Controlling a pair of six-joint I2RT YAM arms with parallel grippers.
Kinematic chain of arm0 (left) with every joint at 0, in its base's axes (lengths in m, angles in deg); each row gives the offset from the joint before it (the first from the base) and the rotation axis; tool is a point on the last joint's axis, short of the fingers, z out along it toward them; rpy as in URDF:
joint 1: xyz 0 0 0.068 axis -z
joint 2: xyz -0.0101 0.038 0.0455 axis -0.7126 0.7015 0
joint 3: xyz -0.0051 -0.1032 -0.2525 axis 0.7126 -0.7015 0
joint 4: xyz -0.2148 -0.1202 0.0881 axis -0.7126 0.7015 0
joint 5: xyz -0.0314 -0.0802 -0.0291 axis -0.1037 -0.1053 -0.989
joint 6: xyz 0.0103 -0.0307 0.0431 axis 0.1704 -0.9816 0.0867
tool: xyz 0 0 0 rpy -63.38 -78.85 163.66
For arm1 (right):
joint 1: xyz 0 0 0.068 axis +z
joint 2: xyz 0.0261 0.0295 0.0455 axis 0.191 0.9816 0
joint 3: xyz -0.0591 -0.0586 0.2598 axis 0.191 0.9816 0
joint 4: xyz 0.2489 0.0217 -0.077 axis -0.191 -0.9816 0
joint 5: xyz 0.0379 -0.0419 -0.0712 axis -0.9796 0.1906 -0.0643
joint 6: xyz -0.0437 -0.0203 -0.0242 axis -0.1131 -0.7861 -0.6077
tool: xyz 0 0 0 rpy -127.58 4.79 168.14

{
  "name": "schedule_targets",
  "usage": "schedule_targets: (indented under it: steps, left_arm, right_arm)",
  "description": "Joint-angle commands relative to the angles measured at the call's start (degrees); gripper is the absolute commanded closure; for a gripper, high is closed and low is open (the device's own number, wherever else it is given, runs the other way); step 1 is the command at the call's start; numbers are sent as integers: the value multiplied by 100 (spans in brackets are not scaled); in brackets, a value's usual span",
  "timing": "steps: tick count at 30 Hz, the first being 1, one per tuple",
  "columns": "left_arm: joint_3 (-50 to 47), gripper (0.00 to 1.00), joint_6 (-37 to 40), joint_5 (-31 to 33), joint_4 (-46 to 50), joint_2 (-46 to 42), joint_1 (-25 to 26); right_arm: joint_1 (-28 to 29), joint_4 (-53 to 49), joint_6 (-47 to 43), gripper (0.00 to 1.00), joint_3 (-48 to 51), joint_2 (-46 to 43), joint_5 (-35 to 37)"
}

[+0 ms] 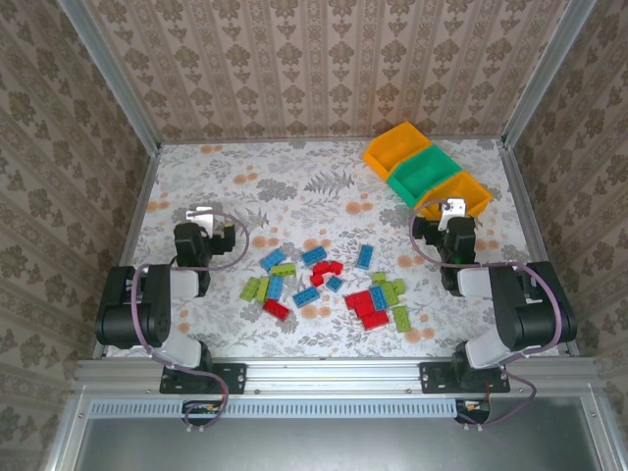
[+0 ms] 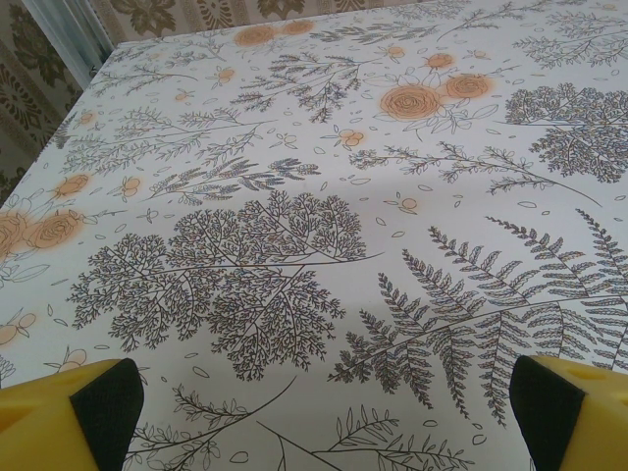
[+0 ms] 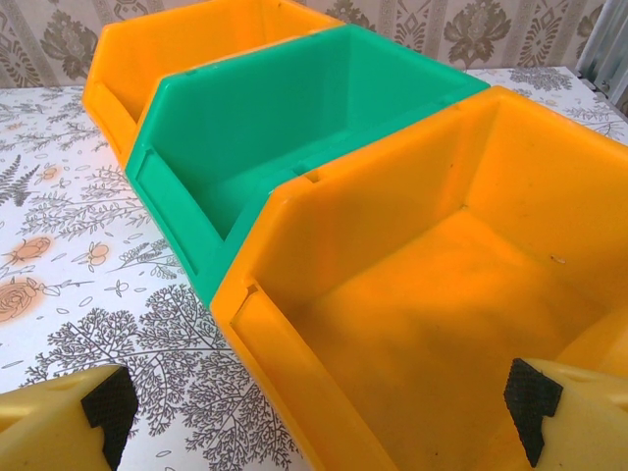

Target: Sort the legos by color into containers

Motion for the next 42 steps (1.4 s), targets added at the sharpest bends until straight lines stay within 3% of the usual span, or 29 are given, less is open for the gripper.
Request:
schedule_targets:
  steps: [1, 5, 7, 9, 15, 22, 35, 38, 42]
  left_arm:
    - [297, 0, -29, -172, 236, -129, -23]
    - [1522, 0, -468, 227, 2927, -625, 2]
    - [2062, 0, -715, -18, 3784, -654, 25]
    - [2288, 0, -900, -285, 4020, -707, 87]
    - [2640, 0, -1149, -230, 4162, -809, 593]
    - [2920, 0, -982, -49, 4488, -813, 1029]
    - [2558, 0, -975, -11, 4365, -1007, 1072]
    - [2520, 0, -985, 71, 4365, -1016, 1072]
    - [2503, 0, -999, 74, 4375, -1025, 1072]
  right_arm:
    - [30, -1119, 66, 1, -396, -538, 300]
    - [26, -3447, 551, 1, -1226, -1354, 577]
    - [28, -4312, 842, 2, -1505, -1589, 756]
    - [10, -4983, 1146, 2, -1728, -1752, 856]
    - [-368, -7174, 2209, 8, -2776, -1324, 715]
    - [-868, -7838, 2535, 12, -3441, -475, 76]
    - [-1020, -8003, 2506, 23, -4235, 727, -160]
    - [-1030, -8067, 2440, 28, -4431, 1023, -181]
    - [-1029, -8132, 2369, 45, -4606, 1318, -191]
